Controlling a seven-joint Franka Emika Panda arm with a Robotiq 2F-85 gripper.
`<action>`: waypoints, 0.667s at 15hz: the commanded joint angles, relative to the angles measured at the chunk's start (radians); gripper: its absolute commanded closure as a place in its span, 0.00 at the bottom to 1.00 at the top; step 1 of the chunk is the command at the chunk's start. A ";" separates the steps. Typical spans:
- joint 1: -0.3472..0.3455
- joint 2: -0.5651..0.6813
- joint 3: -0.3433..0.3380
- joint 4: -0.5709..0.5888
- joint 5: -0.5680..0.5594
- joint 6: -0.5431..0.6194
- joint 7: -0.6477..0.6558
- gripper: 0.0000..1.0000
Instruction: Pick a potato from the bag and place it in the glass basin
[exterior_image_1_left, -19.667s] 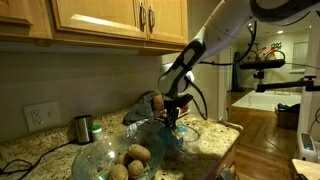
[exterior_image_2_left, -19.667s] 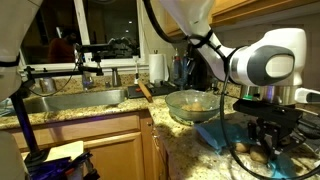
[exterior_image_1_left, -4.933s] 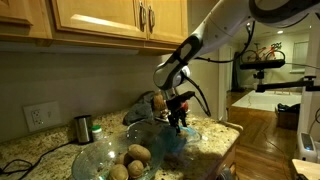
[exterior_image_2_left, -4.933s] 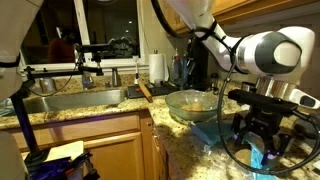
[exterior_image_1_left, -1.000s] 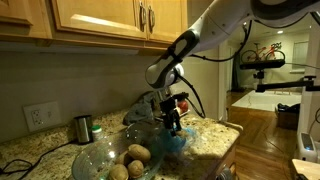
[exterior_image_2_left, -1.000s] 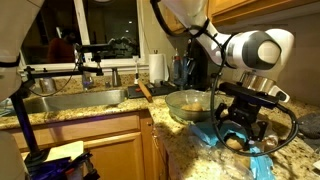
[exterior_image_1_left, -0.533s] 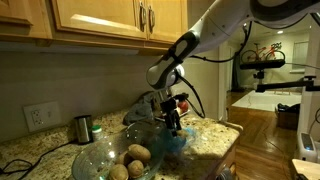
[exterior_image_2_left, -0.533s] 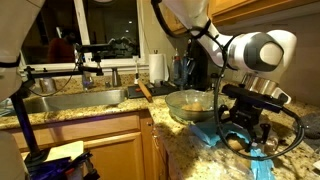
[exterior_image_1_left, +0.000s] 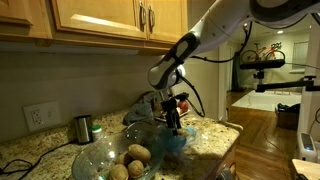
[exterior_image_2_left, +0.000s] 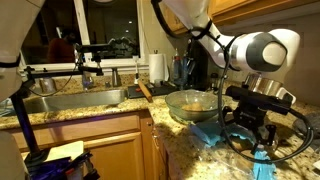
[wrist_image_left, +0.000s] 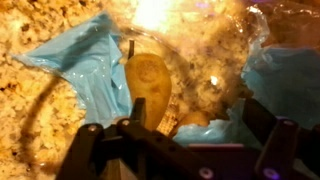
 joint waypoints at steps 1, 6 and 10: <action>-0.015 -0.010 -0.003 -0.036 -0.019 0.045 -0.023 0.00; -0.023 -0.008 -0.010 -0.046 -0.018 0.059 -0.026 0.00; -0.032 -0.004 -0.013 -0.055 -0.015 0.070 -0.027 0.00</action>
